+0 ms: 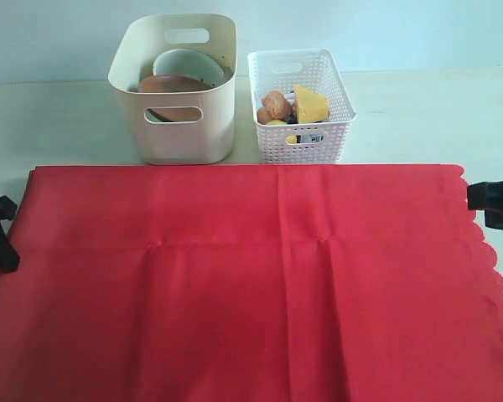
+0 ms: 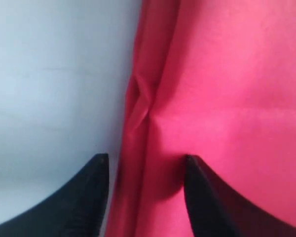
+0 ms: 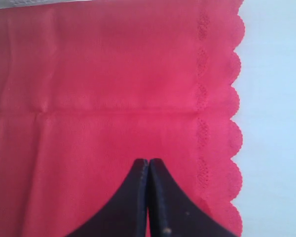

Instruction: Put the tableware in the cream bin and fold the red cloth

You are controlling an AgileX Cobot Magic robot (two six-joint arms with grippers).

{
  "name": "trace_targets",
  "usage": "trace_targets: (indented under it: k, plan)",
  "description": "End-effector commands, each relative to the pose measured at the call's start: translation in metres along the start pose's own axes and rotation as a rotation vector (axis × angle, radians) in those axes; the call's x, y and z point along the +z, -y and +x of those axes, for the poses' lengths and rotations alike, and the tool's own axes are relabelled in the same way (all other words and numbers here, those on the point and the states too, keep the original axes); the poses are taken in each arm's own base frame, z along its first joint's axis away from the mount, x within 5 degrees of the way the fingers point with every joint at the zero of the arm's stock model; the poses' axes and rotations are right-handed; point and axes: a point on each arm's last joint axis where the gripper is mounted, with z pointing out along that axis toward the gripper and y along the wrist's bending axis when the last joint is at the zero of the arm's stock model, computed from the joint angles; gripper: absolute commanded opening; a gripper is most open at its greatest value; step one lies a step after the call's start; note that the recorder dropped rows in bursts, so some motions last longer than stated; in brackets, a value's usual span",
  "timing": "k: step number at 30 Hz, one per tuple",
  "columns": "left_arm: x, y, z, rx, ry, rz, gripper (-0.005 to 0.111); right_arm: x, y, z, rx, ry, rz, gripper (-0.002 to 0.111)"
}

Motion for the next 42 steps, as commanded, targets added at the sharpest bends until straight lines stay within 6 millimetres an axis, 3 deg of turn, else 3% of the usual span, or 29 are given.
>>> trace_targets:
  k: [1, 9, 30, 33, 36, 42]
  plan:
    - [0.005, -0.004, -0.001, -0.002, 0.003, -0.009, 0.047, 0.002, 0.001, -0.002, -0.001, 0.004, -0.001, 0.0]
    - [0.018, -0.007, -0.002, -0.007, -0.034, 0.009, 0.047, 0.002, 0.0, -0.002, -0.016, 0.008, -0.002, 0.0]
    - [0.015, 0.011, 0.009, 0.079, -0.142, 0.216, 0.047, 0.001, -0.004, -0.006, 0.007, 0.044, -0.049, 0.0]
    - [0.014, 0.014, 0.009, 0.084, -0.141, 0.249, 0.033, 0.001, -0.008, -0.006, -0.002, 0.05, -0.095, 0.0]
    - [0.014, 0.016, 0.009, 0.072, -0.14, 0.267, 0.0, 0.004, -0.014, -0.005, -0.059, 0.03, -0.163, 0.0]
    - [0.006, 0.018, 0.012, 0.091, -0.154, 0.267, 0.0, 0.029, -0.037, 0.007, -0.238, -0.093, -0.247, 0.0]
